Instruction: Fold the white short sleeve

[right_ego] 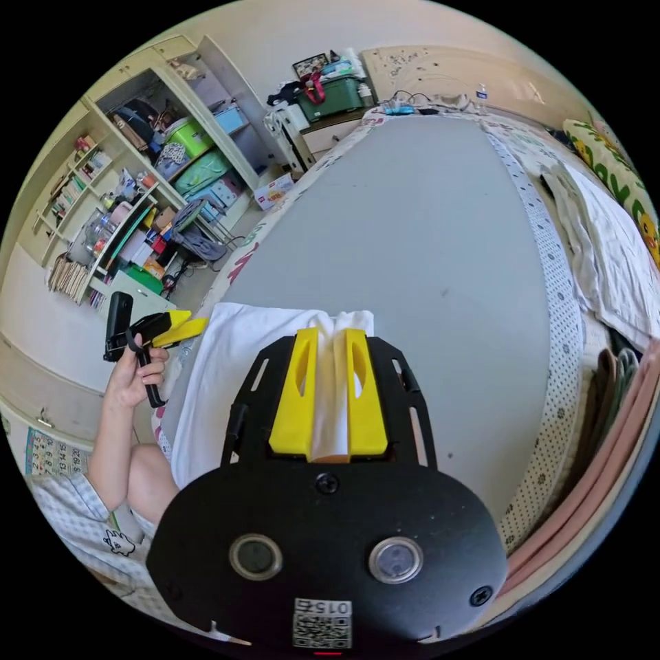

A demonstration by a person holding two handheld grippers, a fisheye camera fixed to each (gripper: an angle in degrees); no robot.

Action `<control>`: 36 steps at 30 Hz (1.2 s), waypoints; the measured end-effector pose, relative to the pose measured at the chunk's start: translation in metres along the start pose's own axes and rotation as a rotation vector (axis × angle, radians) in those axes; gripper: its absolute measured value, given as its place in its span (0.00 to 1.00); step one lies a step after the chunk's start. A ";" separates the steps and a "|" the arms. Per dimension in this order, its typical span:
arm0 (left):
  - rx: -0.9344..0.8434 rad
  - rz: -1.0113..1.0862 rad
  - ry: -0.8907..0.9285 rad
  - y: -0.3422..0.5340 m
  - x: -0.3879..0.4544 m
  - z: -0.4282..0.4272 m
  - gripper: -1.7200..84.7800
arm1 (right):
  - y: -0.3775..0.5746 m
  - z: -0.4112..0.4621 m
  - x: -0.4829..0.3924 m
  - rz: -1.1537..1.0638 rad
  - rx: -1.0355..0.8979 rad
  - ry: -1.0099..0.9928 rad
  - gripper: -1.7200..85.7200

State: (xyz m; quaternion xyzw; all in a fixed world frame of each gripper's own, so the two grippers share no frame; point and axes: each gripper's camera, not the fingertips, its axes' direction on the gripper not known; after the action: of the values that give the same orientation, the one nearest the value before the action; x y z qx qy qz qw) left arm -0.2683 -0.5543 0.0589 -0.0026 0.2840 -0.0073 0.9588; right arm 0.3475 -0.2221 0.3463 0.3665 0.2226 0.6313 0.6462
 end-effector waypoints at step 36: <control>-0.035 0.064 0.041 0.040 -0.045 -0.022 0.06 | 0.000 0.181 0.036 -0.067 0.026 -0.148 0.03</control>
State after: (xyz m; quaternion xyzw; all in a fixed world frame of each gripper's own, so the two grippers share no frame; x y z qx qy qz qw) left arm -0.3179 -0.5135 0.0648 -0.0100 0.3036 0.0281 0.9523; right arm 0.4870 -0.2214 0.4671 0.4131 0.1945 0.5774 0.6768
